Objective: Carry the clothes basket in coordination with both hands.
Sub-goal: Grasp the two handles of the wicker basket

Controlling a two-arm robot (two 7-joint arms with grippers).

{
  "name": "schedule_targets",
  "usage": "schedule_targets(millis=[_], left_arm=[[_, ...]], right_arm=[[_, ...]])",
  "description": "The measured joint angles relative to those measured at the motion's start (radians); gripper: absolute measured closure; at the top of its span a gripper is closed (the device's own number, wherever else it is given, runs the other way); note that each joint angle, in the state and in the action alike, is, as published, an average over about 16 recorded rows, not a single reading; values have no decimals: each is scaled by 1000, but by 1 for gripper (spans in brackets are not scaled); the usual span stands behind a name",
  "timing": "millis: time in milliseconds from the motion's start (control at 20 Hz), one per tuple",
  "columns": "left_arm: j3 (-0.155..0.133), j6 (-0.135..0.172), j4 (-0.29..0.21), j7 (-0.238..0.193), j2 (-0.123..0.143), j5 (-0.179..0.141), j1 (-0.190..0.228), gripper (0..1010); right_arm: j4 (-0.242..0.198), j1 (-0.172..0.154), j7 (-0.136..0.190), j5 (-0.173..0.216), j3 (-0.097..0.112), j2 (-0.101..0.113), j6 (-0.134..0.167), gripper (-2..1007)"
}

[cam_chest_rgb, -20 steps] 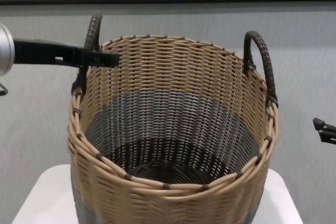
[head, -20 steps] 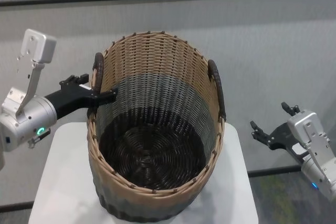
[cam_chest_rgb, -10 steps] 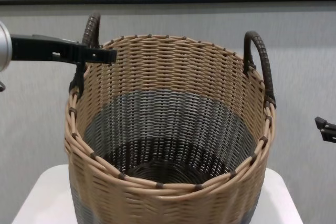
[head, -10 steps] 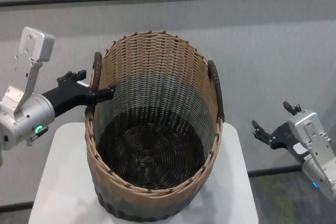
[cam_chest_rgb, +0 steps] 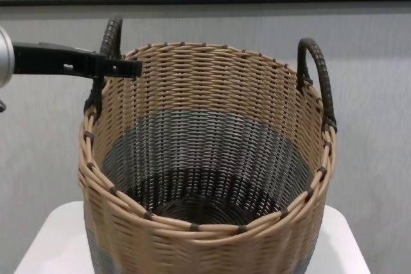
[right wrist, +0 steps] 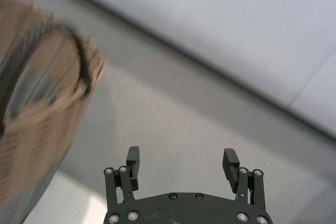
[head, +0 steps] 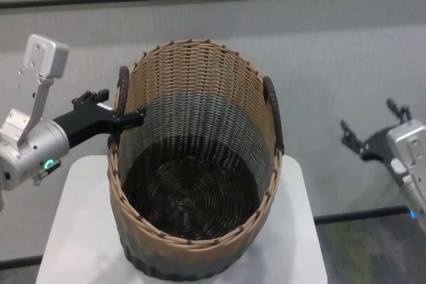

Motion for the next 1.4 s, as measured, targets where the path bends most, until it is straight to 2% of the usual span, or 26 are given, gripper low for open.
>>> schedule_targets(millis=[150,300,450,600,800,1000,1200,1400], left_arm=[[0,1,0,1,0,-1,0,10],[0,2,0,1,0,-2,0,10],[0,2,0,2,1,-3,0,10],[0,3,0,2,1,-3,0,11],[1,3,0,2,1,-4,0,11],[1,4,0,3,1,-4,0,10],[1,4,0,3,1,-4,0,10],[1,4,0,3,1,-5,0,10]], right_arm=[[-41,-4,-4,-12,10,-1,-17,2],[-83,-5,15,-6,17,-2,-30,2],[-117,-2,63,23,17,-6,-32,2],[-140,5,127,74,13,-12,-17,2],[-152,22,216,160,7,-26,36,2],[-148,50,288,237,-1,-46,114,2],[-124,89,333,285,-12,-67,199,2],[-85,137,355,301,-30,-89,269,2]])
